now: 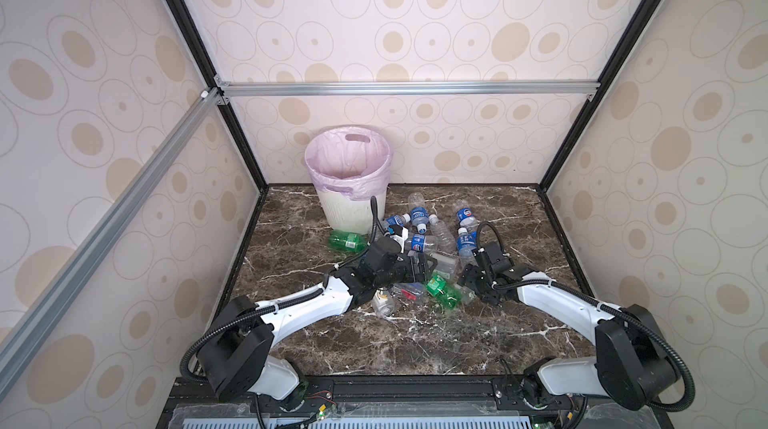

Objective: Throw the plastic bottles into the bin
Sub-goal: 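Close right gripper around the green-label bottle body, then lift the green-label bottle with right gripper toward the left gripper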

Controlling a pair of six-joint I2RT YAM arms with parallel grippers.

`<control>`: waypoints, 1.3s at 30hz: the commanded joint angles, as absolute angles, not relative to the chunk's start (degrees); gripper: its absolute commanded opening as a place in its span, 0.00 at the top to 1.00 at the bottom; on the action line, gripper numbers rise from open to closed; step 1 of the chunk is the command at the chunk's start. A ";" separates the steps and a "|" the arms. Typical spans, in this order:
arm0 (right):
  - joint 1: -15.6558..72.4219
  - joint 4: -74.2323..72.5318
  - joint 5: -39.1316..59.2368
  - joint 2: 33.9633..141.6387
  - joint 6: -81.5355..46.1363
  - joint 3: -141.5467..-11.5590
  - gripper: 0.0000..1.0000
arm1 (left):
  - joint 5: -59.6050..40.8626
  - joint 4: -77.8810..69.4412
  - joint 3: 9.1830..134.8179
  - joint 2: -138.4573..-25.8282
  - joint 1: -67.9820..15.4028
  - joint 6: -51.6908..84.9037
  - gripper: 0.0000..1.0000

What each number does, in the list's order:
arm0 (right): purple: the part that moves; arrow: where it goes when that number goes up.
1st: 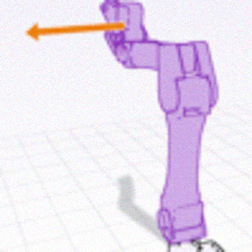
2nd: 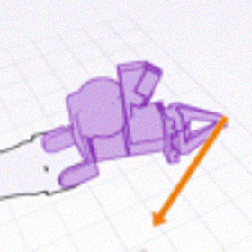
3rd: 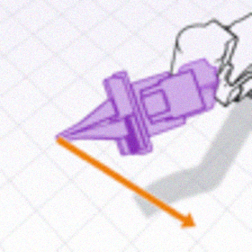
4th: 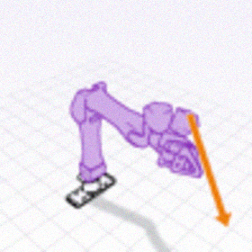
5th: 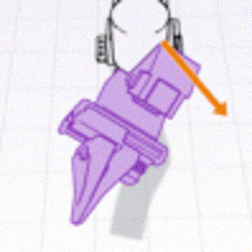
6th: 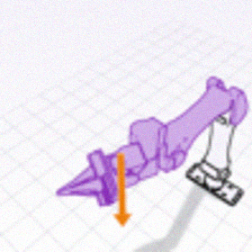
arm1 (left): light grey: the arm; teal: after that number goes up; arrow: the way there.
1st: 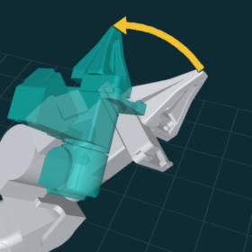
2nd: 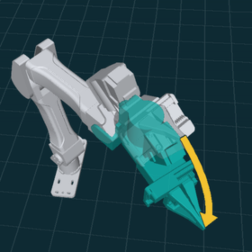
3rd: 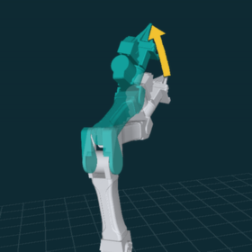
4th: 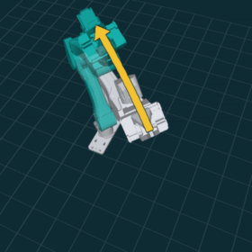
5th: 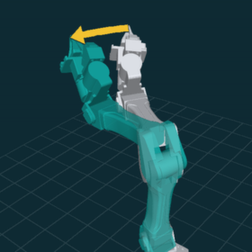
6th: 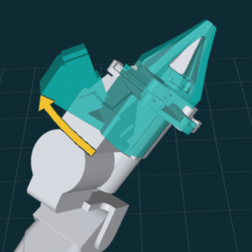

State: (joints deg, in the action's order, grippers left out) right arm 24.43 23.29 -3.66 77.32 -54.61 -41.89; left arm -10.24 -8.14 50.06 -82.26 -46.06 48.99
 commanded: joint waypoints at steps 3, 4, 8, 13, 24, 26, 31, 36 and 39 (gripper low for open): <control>24.94 25.00 -5.86 75.71 -55.49 -42.97 0.13 | -9.85 -8.63 49.44 -80.07 -45.64 49.57 0.01; 24.88 25.23 -5.79 76.08 -55.33 -43.05 0.12 | -9.92 -8.72 49.31 -80.08 -45.60 49.58 0.01; 25.40 25.40 -5.65 77.95 -55.45 -42.89 0.08 | -10.54 -9.18 49.19 -80.43 -45.45 49.89 0.01; 26.03 24.16 -5.78 79.43 -55.90 -41.85 0.08 | -10.48 -9.51 48.96 -80.25 -45.45 50.14 0.01; 25.95 29.19 -9.96 75.87 -53.72 -40.78 0.15 | -10.62 -9.83 48.49 -80.24 -45.45 50.30 0.01; 25.94 30.58 -10.28 75.46 -53.13 -40.80 0.16 | -10.80 -10.00 48.49 -80.25 -45.44 50.49 0.01; 25.96 31.79 -11.67 73.74 -52.16 -39.90 0.22 | -10.48 -9.90 48.34 -79.90 -45.46 50.47 0.01; 25.91 32.42 -9.95 76.19 -50.36 -40.66 0.22 | -10.63 -9.59 48.52 -79.90 -45.46 50.36 0.01; 25.86 31.57 -7.93 78.05 -49.87 -40.88 0.19 | -10.43 -9.57 48.53 -79.71 -45.49 50.54 0.01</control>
State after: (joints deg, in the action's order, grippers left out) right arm 25.71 30.02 -8.91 76.40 -50.52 -40.71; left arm -10.44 -8.56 48.34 -81.45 -45.95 49.71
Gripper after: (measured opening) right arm 0.802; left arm 0.991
